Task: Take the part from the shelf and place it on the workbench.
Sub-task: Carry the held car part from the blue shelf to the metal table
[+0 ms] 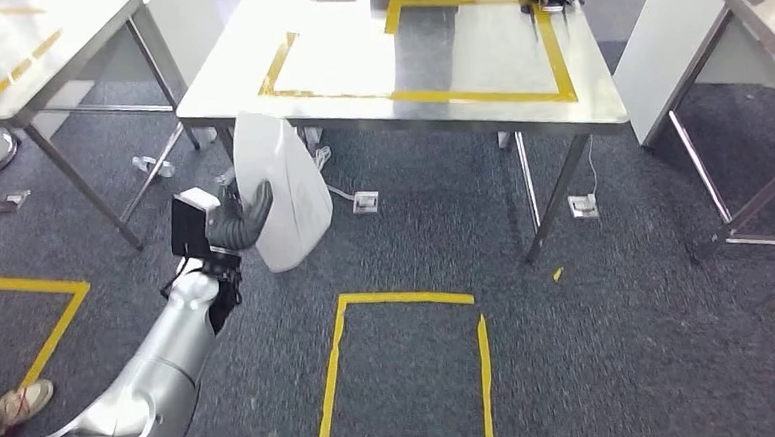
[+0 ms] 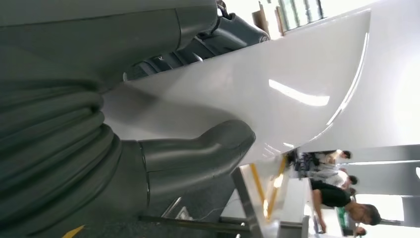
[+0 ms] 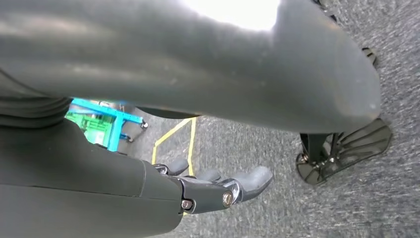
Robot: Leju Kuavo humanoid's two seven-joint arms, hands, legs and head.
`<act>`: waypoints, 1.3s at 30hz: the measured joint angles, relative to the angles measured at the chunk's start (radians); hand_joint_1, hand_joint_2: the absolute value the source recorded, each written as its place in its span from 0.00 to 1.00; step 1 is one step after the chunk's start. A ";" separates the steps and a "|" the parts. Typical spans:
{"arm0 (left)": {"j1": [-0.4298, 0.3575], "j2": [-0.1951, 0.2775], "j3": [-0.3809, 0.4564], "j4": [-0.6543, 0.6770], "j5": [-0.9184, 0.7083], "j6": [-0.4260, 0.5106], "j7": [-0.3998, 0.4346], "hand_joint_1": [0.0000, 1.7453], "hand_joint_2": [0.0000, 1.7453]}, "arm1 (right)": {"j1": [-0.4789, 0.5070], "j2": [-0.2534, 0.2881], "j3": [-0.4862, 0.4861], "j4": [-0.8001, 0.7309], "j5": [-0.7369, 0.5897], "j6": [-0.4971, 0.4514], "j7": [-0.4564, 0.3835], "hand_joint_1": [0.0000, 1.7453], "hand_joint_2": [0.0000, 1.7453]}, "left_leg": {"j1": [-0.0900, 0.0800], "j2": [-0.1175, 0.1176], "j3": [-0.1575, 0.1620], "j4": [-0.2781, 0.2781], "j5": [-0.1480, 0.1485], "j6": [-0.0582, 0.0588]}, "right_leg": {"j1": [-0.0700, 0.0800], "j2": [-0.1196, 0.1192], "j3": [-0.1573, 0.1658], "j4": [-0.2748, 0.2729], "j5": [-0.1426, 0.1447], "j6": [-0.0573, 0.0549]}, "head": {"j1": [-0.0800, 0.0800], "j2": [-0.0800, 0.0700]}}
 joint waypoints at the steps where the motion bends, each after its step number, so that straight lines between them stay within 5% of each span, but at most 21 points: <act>1: -0.001 0.000 0.000 -0.002 0.000 0.000 0.000 1.00 1.00 | -0.001 0.000 -0.001 0.000 -0.002 0.000 -0.002 0.00 0.00 | -0.002 0.008 0.007 0.001 -0.007 0.011 | -0.001 0.006 0.000 0.001 -0.001 0.007 | 0.000 0.000; 4: -0.006 -0.002 0.000 -0.007 0.000 0.002 -0.002 1.00 1.00 | 0.000 -0.002 -0.008 0.000 -0.008 0.001 0.004 0.00 0.00 | -0.003 0.031 0.035 -0.007 -0.015 0.038 | 0.000 -0.029 -0.032 0.066 -0.003 0.018 | 0.003 0.000; 7: -0.004 -0.002 0.001 -0.007 0.000 0.003 -0.002 1.00 1.00 | -0.002 -0.002 -0.017 0.000 -0.021 0.002 0.006 0.00 0.00 | -0.008 0.056 0.061 -0.009 -0.038 0.053 | 0.005 -0.062 -0.153 0.238 -0.054 0.024 | 0.008 0.000; 9: -0.001 -0.004 0.001 -0.007 -0.002 0.002 -0.001 1.00 1.00 | -0.001 -0.002 -0.023 0.000 -0.030 0.005 0.006 0.00 0.00 | -0.013 0.073 0.080 -0.008 -0.057 0.056 | 0.007 -0.065 -0.207 0.273 -0.066 0.023 | 0.008 0.000; 10: 0.000 -0.005 0.001 -0.007 -0.003 0.002 0.000 1.00 1.00 | 0.000 -0.002 -0.026 0.000 -0.032 0.006 0.006 0.00 0.00 | -0.016 0.082 0.092 -0.008 -0.068 0.056 | 0.010 -0.068 -0.208 0.240 -0.040 0.018 | 0.008 0.000; 12: -0.001 -0.006 0.001 -0.007 -0.005 0.002 0.000 1.00 1.00 | 0.001 -0.003 -0.032 0.000 -0.035 0.008 0.006 0.00 0.00 | -0.021 0.102 0.120 -0.008 -0.089 0.055 | 0.024 -0.099 -0.172 0.107 0.057 -0.003 | 0.009 0.000; 14: -0.003 -0.007 0.001 -0.006 -0.006 0.003 0.001 1.00 1.00 | -0.001 -0.005 -0.038 0.000 -0.037 0.009 0.006 0.00 0.00 | -0.028 0.119 0.140 -0.010 -0.109 0.048 | 0.038 -0.133 -0.140 0.013 0.105 -0.020 | 0.010 0.000; 17: -0.006 -0.010 0.001 -0.009 -0.007 0.005 0.002 1.00 1.00 | -0.003 -0.005 -0.042 0.000 -0.042 0.009 0.006 0.00 0.00 | -0.032 0.137 0.159 -0.002 -0.120 0.031 | 0.033 -0.118 -0.118 -0.009 0.106 -0.032 | 0.011 0.000; 19: -0.010 -0.011 0.001 -0.010 -0.007 0.007 0.001 1.00 1.00 | -0.003 -0.004 -0.043 0.000 -0.042 0.007 0.006 0.00 0.00 | -0.030 0.112 0.149 0.041 -0.130 0.020 | 0.025 -0.100 -0.099 -0.014 0.106 -0.042 | 0.008 0.000; 21: -0.011 -0.010 0.000 -0.009 -0.008 0.008 0.001 1.00 1.00 | -0.005 -0.004 -0.043 0.000 -0.040 0.005 0.003 0.00 0.00 | -0.023 0.075 0.088 0.146 -0.168 0.009 | 0.020 -0.085 -0.087 -0.015 0.099 -0.049 | 0.004 0.000; 23: -0.006 -0.009 0.000 -0.007 -0.009 0.008 0.003 1.00 1.00 | -0.007 -0.004 -0.043 0.000 -0.040 0.002 -0.001 0.00 0.00 | -0.016 0.063 0.008 0.247 -0.213 0.000 | 0.018 -0.068 -0.080 -0.015 0.090 -0.048 | 0.004 0.000; 25: -0.003 -0.009 0.000 -0.007 -0.011 0.008 0.004 1.00 1.00 | -0.004 -0.004 -0.043 0.000 -0.042 -0.003 -0.002 0.00 0.00 | -0.011 0.062 -0.023 0.238 -0.191 -0.005 | 0.015 -0.055 -0.068 -0.013 0.078 -0.042 | 0.003 0.000; 27: -0.004 -0.008 0.000 -0.007 -0.015 0.008 0.005 1.00 1.00 | -0.002 -0.004 -0.045 0.000 -0.044 -0.008 -0.002 0.00 0.00 | -0.006 0.062 0.004 0.115 -0.089 -0.007 | 0.012 -0.048 -0.052 -0.011 0.063 -0.032 | 0.004 0.000; 29: -0.007 -0.008 0.000 -0.005 -0.018 0.008 0.008 1.00 1.00 | -0.001 -0.004 -0.048 0.000 -0.045 -0.011 -0.005 0.00 0.00 | -0.006 0.060 0.033 0.018 -0.040 0.000 | 0.011 -0.043 -0.042 -0.006 0.048 -0.019 | 0.004 0.000; 33: -0.010 -0.012 0.000 -0.007 -0.020 0.008 0.010 1.00 1.00 | -0.002 -0.004 -0.049 0.000 -0.045 -0.015 -0.007 0.00 0.00 | -0.008 0.057 0.047 0.002 -0.031 0.031 | 0.013 -0.046 -0.039 0.002 0.028 0.007 | 0.003 0.000; 35: -0.016 -0.013 0.000 -0.008 -0.020 0.008 0.010 1.00 1.00 | -0.002 -0.005 -0.050 0.000 -0.044 -0.015 -0.004 0.00 0.00 | -0.005 0.058 0.056 -0.002 -0.033 0.043 | 0.012 -0.055 -0.069 0.067 -0.003 0.018 | 0.007 0.000; 37: -0.019 -0.014 0.000 -0.008 -0.020 0.008 0.010 1.00 1.00 | -0.002 -0.005 -0.050 0.000 -0.043 -0.014 -0.003 0.00 0.00 | -0.007 0.058 0.062 -0.002 -0.040 0.051 | 0.012 -0.064 -0.146 0.198 -0.050 0.025 | 0.011 0.000; 39: -0.018 -0.014 0.000 -0.006 -0.020 0.008 0.010 1.00 1.00 | -0.002 -0.005 -0.050 0.000 -0.041 -0.012 -0.002 0.00 0.00 | -0.009 0.058 0.067 -0.001 -0.048 0.053 | 0.012 -0.066 -0.213 0.284 -0.058 0.025 | 0.011 0.000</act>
